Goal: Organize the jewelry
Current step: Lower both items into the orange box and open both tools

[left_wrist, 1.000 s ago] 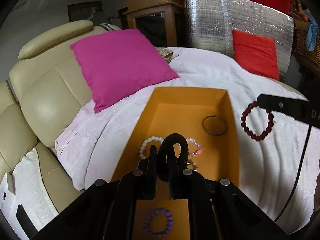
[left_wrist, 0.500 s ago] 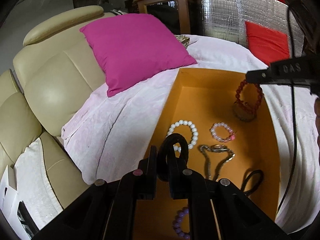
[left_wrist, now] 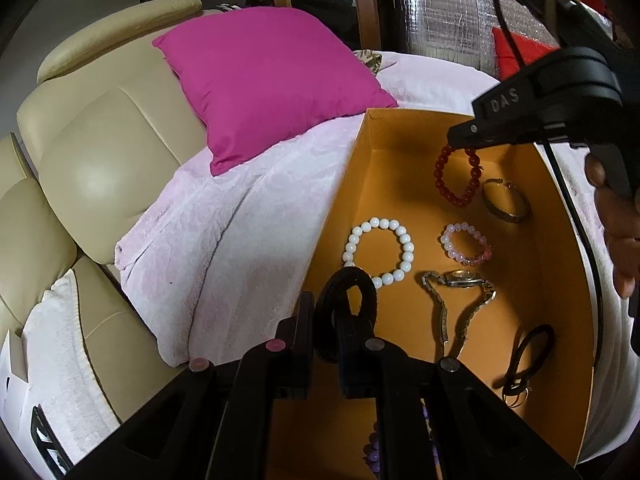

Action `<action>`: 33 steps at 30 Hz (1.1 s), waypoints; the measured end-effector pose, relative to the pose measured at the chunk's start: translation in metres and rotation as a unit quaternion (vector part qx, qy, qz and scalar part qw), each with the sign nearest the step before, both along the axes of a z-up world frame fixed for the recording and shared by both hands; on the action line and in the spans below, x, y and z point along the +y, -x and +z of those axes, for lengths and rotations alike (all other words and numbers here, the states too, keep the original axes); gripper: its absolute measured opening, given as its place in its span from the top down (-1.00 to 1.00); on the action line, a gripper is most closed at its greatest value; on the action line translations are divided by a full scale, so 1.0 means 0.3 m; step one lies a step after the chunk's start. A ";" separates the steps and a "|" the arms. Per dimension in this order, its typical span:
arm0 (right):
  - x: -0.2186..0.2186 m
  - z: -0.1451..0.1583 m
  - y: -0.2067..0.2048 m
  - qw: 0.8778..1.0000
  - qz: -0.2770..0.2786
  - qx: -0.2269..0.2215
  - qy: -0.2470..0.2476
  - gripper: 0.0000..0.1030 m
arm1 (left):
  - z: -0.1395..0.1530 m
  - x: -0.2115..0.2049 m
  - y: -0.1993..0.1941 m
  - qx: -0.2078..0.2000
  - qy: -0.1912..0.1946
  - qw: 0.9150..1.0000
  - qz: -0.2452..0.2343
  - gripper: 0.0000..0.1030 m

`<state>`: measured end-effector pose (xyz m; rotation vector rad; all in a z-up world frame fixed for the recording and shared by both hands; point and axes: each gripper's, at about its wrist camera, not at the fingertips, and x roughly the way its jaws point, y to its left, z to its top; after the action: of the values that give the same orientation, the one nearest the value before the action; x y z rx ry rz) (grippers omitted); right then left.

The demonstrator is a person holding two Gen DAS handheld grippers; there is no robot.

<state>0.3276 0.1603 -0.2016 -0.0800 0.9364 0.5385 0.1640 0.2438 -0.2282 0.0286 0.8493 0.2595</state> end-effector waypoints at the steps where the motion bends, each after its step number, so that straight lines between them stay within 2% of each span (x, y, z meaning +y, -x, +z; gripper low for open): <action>1: 0.003 -0.004 -0.007 1.000 -0.001 0.001 0.002 0.79 | -0.006 0.000 -0.003 0.003 -0.001 1.000 0.000 0.81; 10: 0.001 -0.040 -0.064 1.000 -0.024 0.013 0.011 0.78 | -0.057 -0.014 -0.025 0.035 -0.016 0.999 0.005 0.79; 12: -0.012 -0.042 -0.071 0.999 -0.033 0.021 0.009 0.69 | -0.063 -0.027 -0.030 0.043 -0.024 0.999 0.004 0.67; 13: -0.019 -0.039 -0.072 0.999 -0.037 0.021 0.005 0.64 | -0.065 -0.034 -0.030 0.047 -0.026 0.999 0.002 0.52; 15: -0.045 -0.027 -0.067 0.999 -0.043 0.024 -0.009 0.39 | -0.058 -0.049 -0.024 0.047 -0.027 0.999 -0.001 0.33; 20: -0.127 0.029 -0.022 0.998 -0.048 0.004 -0.033 0.34 | -0.010 -0.094 0.004 0.030 -0.048 0.998 0.003 -0.09; 24: -0.203 0.091 0.049 0.998 -0.045 -0.014 -0.035 0.34 | 0.054 -0.121 0.035 0.013 -0.053 0.998 0.013 -0.22; 33: -0.372 0.241 0.291 0.997 -0.022 -0.064 -0.030 0.33 | 0.227 -0.193 0.138 -0.037 -0.029 0.999 0.023 -0.44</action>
<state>0.2403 0.0487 -0.1292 -0.0397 0.7956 0.5140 0.1225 0.1859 -0.1600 0.0542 0.7701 0.3260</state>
